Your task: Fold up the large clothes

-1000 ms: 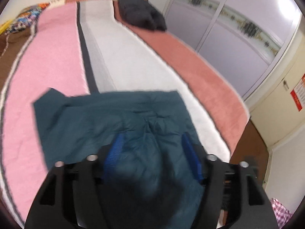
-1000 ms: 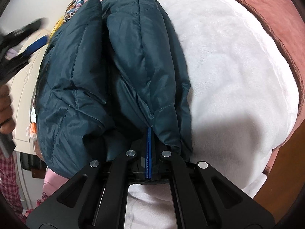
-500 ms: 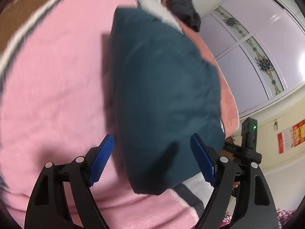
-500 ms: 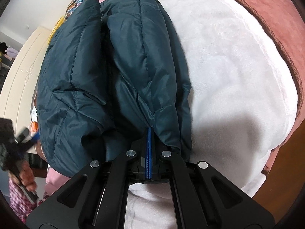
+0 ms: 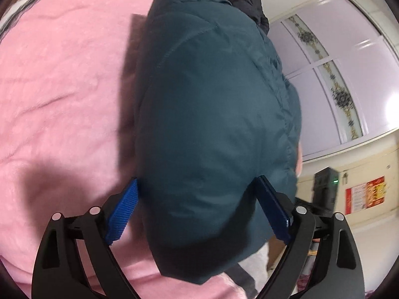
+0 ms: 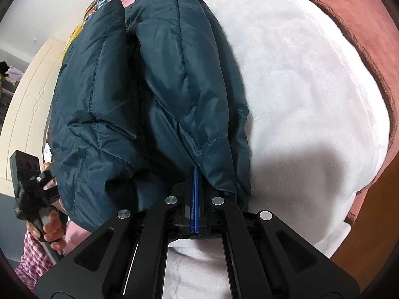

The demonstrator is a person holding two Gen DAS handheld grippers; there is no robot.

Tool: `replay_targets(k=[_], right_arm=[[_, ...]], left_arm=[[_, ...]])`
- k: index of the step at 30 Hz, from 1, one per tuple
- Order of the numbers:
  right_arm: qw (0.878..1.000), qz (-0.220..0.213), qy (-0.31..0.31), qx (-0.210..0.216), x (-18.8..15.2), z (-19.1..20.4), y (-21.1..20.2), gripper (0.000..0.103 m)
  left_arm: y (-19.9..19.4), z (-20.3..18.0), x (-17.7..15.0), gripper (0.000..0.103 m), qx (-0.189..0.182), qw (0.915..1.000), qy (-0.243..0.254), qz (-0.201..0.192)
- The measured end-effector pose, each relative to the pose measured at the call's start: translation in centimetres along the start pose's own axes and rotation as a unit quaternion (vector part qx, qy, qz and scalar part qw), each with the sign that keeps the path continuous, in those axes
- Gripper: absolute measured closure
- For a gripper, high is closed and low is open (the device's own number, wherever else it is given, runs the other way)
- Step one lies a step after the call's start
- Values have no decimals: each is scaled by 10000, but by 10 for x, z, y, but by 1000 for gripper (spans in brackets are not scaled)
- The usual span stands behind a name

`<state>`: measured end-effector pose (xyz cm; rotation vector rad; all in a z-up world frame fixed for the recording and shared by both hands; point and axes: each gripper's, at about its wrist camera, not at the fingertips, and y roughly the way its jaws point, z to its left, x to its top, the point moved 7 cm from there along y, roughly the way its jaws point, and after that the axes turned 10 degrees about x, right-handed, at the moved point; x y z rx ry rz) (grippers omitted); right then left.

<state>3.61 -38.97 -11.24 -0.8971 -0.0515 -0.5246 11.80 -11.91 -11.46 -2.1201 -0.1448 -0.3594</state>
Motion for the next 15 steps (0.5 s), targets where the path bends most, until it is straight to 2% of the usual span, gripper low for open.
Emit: replay_targets(k=[3,4,5,7,11,13,15], right_arm=[[9998,-166,-71,77,4,5,-18,96],[9996,-238,-87,148,5,6,-23,88],[9991,-370,-87,170,9,6,-32,72],[9978,-638,-68,148,16,2,-45,54],[9956,-905,195,145,33,-16,-61,46],[9957,-796,397,251,38,-27,-54,45],[9958,-508,665,379,40,-40,-36,45]], left_arm=[[1,-2,3,16,155,9997,180,-54],[2,-2,4,18,172,9997,190,-59],[2,1,4,20,192,9996,209,-69],[0,0,5,24,253,9992,294,-123],[-3,1,7,27,332,9987,335,-174],[-2,-3,7,29,366,9985,361,-199],[-2,-3,8,30,373,9985,354,-201]])
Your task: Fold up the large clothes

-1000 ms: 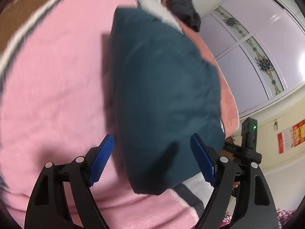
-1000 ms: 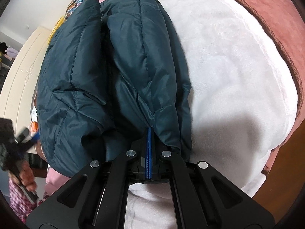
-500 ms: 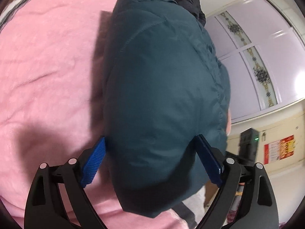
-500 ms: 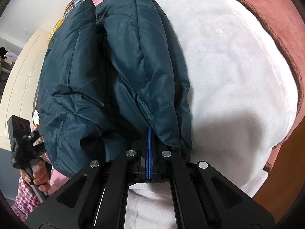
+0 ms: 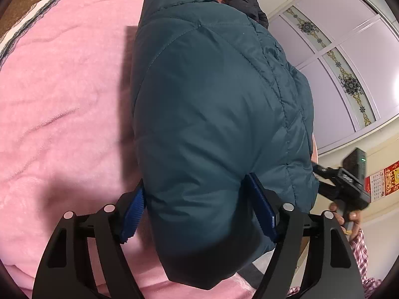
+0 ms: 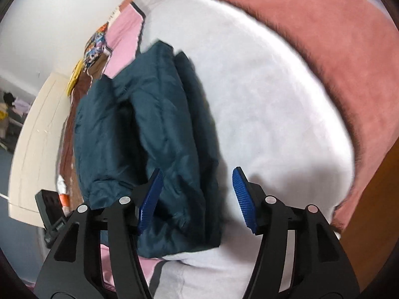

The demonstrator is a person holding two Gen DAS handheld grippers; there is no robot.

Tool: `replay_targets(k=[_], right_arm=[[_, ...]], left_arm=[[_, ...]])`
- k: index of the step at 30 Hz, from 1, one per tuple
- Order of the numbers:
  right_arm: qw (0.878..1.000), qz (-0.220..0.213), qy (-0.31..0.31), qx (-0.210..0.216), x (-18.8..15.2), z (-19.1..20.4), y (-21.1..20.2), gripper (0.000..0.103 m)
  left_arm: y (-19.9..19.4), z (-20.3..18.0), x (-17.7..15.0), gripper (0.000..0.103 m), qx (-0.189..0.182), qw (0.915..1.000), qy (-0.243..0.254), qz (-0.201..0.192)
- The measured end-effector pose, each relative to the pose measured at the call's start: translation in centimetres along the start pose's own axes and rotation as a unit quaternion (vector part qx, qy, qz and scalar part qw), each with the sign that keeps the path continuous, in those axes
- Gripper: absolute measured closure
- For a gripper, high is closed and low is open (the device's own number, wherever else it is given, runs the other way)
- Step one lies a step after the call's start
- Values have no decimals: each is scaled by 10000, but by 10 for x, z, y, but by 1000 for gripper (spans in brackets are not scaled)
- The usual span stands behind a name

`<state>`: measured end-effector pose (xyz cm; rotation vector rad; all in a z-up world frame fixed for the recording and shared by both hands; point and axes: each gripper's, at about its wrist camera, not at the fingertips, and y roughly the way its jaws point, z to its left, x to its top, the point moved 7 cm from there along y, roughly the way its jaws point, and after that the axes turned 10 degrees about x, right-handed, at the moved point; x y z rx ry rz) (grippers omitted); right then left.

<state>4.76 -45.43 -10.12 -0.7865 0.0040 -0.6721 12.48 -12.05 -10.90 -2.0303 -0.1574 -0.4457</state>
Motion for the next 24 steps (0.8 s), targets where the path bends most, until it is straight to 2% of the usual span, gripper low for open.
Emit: replay_targets(k=[5,6,8,11,13,17,24], right_arm=[[9972,515,309,438,-8,-6,38,46],[9969,548,304,479,-9,-5,41,51],[9962,574,245,610,-9,0,48,74],[9973,511,-87,515,-6,11,48,86],[9976,458,-331,397,-6,18,48,89],[9966,276,-640,445,-10,39,57,91],[9926,234,-1029,596,-6,82,94,92]], left_arm=[[-1,0,3,36,4,10000,32,16],[-2,2,4,38,13,10000,55,14],[-4,0,8,42,38,9999,133,-22],[-9,-3,12,48,120,9994,297,-118],[-13,-5,17,52,186,9987,411,-227],[-24,-6,28,56,356,9955,701,-533],[-44,22,61,59,604,9915,707,-912]])
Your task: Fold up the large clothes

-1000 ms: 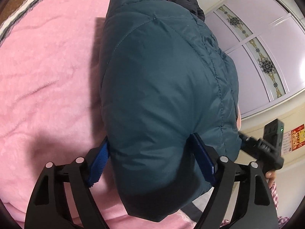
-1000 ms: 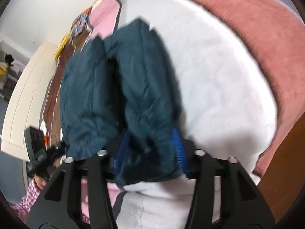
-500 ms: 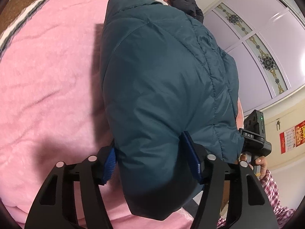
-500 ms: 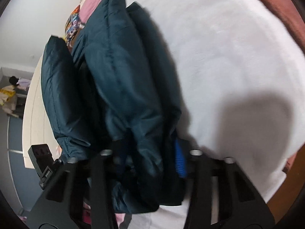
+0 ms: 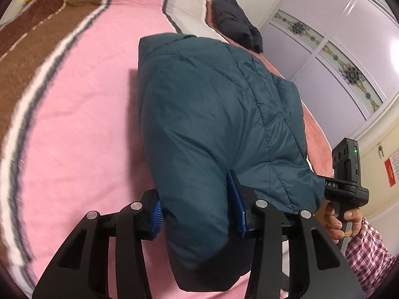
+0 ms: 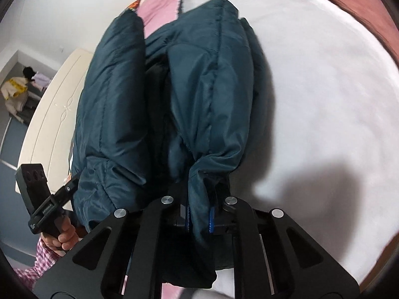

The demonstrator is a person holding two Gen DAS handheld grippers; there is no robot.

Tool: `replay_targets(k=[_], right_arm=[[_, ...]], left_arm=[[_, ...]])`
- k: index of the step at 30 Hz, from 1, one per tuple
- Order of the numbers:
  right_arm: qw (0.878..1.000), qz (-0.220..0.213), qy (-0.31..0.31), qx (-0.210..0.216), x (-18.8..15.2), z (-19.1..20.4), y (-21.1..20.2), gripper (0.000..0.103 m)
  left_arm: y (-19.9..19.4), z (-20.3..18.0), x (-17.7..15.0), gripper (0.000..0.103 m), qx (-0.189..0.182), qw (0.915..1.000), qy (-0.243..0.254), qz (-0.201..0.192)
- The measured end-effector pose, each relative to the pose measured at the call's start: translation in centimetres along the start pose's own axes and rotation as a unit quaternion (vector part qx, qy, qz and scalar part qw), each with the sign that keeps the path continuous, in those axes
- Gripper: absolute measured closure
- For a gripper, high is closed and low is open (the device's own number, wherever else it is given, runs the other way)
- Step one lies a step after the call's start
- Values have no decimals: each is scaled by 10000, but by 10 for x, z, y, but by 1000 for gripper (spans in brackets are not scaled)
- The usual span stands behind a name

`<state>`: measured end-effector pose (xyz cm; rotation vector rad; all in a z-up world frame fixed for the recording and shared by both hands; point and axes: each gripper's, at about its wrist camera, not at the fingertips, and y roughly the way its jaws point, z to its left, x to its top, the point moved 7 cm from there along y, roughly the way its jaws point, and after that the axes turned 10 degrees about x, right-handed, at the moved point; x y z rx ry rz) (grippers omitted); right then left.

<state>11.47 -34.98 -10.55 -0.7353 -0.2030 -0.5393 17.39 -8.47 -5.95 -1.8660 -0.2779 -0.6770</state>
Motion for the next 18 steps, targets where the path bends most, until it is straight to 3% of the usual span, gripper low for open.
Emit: replay_targets(k=[12,18], right_arm=[[9951,481,-859,-80,45,79,109,92],[9933,617,-963,-176,56,93,141,92]], left_arm=[[-14,116,33,59,477,9940,-918,-355],[-15,147,45,59,575,9904,-1173,-448]])
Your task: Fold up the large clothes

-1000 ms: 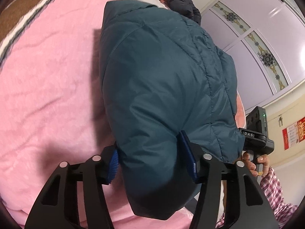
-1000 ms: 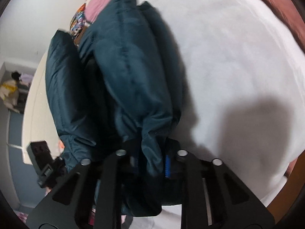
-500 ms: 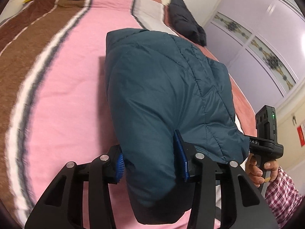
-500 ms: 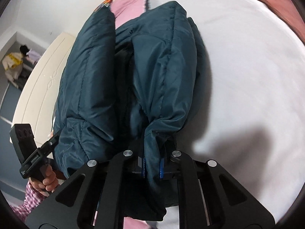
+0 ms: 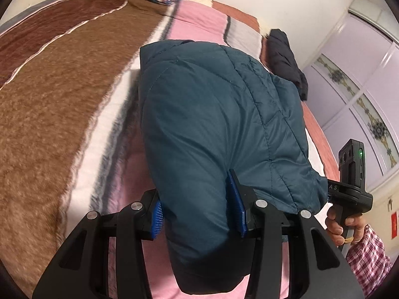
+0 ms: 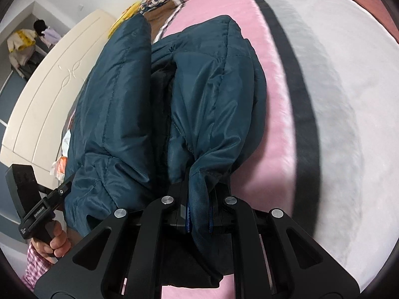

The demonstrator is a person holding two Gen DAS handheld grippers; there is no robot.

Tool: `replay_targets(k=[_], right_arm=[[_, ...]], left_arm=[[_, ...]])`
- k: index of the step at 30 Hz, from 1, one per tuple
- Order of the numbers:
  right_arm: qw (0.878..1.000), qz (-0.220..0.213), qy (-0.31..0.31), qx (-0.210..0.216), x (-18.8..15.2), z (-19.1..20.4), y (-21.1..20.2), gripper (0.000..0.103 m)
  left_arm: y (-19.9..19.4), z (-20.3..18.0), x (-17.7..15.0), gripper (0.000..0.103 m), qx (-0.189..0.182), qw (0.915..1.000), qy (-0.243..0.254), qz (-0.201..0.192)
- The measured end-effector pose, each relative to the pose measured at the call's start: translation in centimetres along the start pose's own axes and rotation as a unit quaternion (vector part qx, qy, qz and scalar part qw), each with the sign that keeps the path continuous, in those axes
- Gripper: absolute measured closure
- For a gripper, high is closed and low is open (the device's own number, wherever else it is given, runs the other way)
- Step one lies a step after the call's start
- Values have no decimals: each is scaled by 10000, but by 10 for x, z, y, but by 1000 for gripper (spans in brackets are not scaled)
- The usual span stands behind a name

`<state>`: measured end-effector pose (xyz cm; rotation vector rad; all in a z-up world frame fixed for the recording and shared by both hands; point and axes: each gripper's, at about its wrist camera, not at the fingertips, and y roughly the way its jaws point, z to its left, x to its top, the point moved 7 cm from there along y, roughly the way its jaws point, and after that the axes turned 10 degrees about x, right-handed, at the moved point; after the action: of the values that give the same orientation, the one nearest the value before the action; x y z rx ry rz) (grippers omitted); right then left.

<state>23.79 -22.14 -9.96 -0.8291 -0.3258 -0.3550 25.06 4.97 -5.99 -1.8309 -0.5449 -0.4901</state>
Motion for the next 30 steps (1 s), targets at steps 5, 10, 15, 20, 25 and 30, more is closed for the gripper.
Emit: replay_targets(k=[5,10,15,20,25,30], right_arm=[[10000,45,55,-67,-7,-5,5,92],[9994,52,331,-80,5,1,9,88],[9985,13,450,-298,6,7,0,84],[9982,-123,495,-301,3,11,-17,78],[9978,-327,445,-379,-4,17,-39,75],[9923,-809,-141,-925,-11,38,-76,75]], left_arm=[[2,6,3,59,-19,10000,-86,-7],[2,5,0,57,-12,9999,-112,0],[-1,8,0,43,271,9995,-156,94],[-25,15,3,40,490,9987,-9,-142],[-63,12,2,38,593,9972,163,-430],[-86,5,-15,37,690,9957,329,-525]])
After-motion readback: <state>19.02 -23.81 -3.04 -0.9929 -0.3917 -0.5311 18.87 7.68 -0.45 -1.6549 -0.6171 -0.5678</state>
